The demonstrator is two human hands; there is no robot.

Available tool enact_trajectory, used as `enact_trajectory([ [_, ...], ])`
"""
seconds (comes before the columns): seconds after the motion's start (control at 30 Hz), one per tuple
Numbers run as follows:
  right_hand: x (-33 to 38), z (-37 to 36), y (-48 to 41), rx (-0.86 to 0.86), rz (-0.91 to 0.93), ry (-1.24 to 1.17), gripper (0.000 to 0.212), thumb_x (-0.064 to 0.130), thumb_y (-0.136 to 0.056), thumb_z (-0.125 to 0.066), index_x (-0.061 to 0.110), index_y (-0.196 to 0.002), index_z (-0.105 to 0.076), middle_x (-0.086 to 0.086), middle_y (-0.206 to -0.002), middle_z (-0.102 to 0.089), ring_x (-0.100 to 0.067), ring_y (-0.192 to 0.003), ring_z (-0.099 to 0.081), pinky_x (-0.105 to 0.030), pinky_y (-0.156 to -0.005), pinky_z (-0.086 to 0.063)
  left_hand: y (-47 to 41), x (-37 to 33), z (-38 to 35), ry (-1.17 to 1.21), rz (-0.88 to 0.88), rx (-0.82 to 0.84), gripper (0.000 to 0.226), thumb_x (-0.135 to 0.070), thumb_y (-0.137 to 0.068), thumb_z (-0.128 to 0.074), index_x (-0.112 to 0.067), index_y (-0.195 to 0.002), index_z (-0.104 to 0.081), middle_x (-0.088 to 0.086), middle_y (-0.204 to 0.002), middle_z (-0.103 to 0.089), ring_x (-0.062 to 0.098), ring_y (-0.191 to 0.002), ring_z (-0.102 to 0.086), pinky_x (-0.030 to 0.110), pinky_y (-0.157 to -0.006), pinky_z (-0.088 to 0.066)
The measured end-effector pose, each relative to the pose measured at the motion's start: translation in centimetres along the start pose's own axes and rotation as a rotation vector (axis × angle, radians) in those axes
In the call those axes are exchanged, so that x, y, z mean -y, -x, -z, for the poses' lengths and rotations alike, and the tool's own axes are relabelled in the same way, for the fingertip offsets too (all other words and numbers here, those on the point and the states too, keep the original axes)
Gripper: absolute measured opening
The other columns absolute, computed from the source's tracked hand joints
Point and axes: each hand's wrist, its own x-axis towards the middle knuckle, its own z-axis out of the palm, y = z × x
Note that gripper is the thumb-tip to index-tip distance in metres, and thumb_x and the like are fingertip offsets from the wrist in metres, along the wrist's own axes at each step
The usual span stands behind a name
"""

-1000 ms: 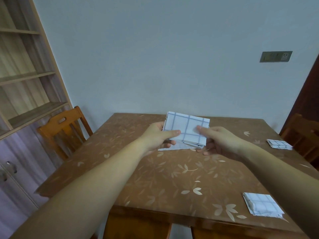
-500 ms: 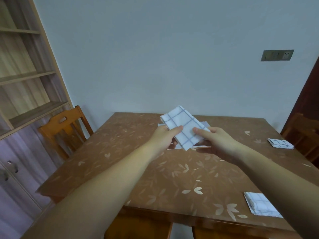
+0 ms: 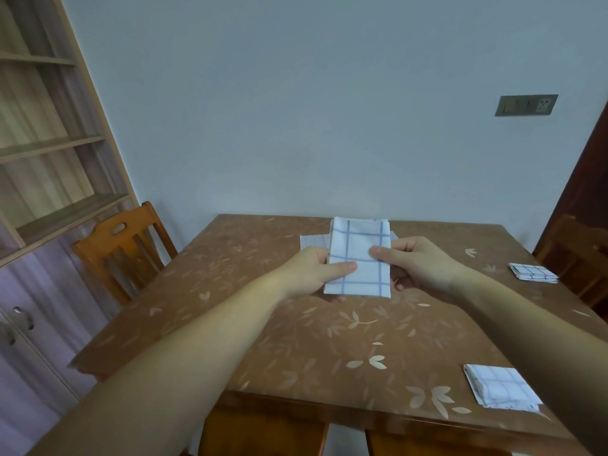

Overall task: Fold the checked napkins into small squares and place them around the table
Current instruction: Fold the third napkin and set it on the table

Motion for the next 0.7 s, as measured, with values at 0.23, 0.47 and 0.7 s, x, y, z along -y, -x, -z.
enact_trajectory([
  [0.23, 0.1, 0.6, -0.3, -0.035, 0.018, -0.012, 0.028, 0.024, -0.097, -0.058, 0.009, -0.075, -0.065, -0.006, -0.061, -0.065, -0.013, -0.046, -0.056, -0.02, -0.048, -0.04, 0.6, -0.2, 0.5, -0.077, -0.054, 0.045, 0.02, -0.023, -0.095, -0.062, -0.018, -0.076, -0.065, -0.007, -0.052, -0.055, 0.007, -0.041, -0.043, 0.016, -0.045, -0.039],
  [0.47, -0.2, 0.3, -0.8, -0.267, 0.14, -0.019, 0.035, 0.029, -0.098, -0.056, 0.007, -0.073, -0.065, -0.003, -0.055, -0.063, -0.01, -0.046, -0.056, -0.025, -0.054, -0.041, 0.5, 0.5, -0.1, 0.369, 0.003, -0.026, 0.036, -0.047, -0.08, -0.068, -0.012, -0.081, -0.061, 0.001, -0.058, -0.051, 0.012, -0.046, -0.043, 0.023, -0.049, -0.039],
  [0.7, -0.5, -3.1, -1.3, -0.659, 0.229, -0.086, 0.047, 0.032, -0.099, -0.052, -0.001, -0.067, -0.061, -0.003, -0.053, -0.063, -0.012, -0.047, -0.053, -0.03, -0.059, -0.043, -0.3, 0.1, -3.7, 0.7, 0.029, -0.116, 0.02, -0.032, -0.087, -0.069, -0.015, -0.096, -0.066, 0.003, -0.08, -0.066, 0.011, -0.058, -0.057, 0.025, -0.057, -0.048],
])
